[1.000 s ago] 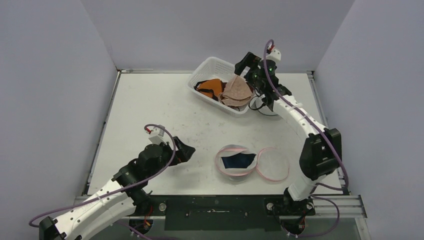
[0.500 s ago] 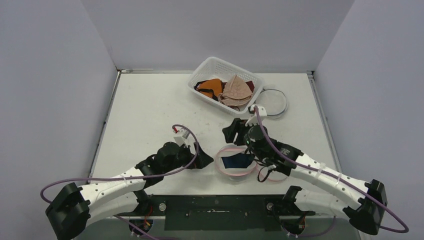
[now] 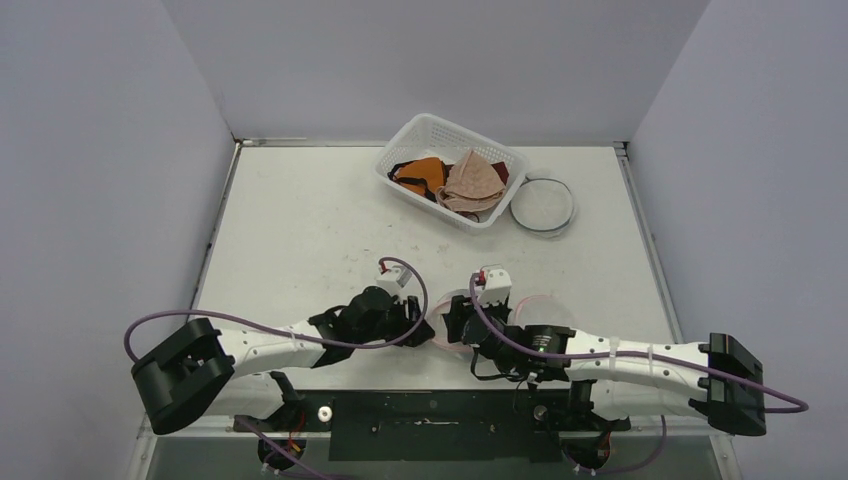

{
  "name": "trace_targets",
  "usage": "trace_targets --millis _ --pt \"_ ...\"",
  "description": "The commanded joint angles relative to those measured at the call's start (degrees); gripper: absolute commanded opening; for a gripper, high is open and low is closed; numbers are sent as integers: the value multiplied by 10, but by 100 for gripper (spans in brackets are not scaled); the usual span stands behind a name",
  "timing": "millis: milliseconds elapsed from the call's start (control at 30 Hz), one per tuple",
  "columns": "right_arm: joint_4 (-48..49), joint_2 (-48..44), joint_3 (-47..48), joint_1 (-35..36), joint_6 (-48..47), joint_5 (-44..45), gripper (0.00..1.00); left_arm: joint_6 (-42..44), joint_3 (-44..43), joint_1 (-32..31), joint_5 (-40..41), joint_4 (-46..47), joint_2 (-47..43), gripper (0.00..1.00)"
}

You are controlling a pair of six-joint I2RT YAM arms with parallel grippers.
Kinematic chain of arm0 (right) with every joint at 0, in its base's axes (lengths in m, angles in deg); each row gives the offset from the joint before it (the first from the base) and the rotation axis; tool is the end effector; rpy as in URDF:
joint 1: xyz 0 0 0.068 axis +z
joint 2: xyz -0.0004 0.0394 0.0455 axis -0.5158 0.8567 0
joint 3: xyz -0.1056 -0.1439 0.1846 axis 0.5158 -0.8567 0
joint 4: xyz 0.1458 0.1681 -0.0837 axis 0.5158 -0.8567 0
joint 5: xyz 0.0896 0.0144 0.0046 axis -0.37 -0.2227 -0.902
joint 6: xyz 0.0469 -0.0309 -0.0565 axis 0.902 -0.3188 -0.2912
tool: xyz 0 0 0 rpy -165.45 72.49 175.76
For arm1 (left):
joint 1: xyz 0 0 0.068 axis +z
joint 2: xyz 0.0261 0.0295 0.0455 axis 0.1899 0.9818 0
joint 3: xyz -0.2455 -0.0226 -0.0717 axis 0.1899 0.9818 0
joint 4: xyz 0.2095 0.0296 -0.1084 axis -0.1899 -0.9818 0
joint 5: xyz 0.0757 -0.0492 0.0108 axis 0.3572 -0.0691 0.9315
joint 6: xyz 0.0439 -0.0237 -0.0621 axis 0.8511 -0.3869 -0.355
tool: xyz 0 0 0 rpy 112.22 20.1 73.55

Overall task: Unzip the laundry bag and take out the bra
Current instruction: Pick up the bra from the laundry bag.

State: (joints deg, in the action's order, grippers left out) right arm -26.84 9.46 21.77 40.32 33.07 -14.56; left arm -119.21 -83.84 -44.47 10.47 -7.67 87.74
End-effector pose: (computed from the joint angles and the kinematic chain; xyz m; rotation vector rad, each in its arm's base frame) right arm 0.1034 0.1899 0.2013 -0.1465 2.1880 0.5472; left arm 0.1404 -0.2080 0.1480 0.2179 2.3327 -1.0137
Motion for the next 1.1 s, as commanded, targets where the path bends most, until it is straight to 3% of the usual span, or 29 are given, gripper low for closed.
trace_targets --millis 0,67,267,533,767,833,933,1000,1067 --pt "17 30 -6 8 15 54 64 5 -8 -3 37 45 24 42" --pt "26 42 -6 8 10 55 67 5 -5 -3 42 47 33 29" --pt "39 106 21 9 -29 44 71 11 7 -3 43 56 38 1" --pt "0 209 70 9 -42 64 67 20 9 -3 38 50 23 0" --pt "-30 260 87 9 -17 86 50 22 17 -3 37 47 6 0" --pt "-47 275 94 9 -5 96 39 21 18 -3 34 46 4 0" --pt "-67 269 94 9 11 114 14 20 20 -4 36 40 -4 0" --pt "-57 244 82 10 6 108 6 16 21 -3 39 35 -13 0" --pt "-36 212 67 11 -8 93 5 11 20 -2 48 24 -26 0"
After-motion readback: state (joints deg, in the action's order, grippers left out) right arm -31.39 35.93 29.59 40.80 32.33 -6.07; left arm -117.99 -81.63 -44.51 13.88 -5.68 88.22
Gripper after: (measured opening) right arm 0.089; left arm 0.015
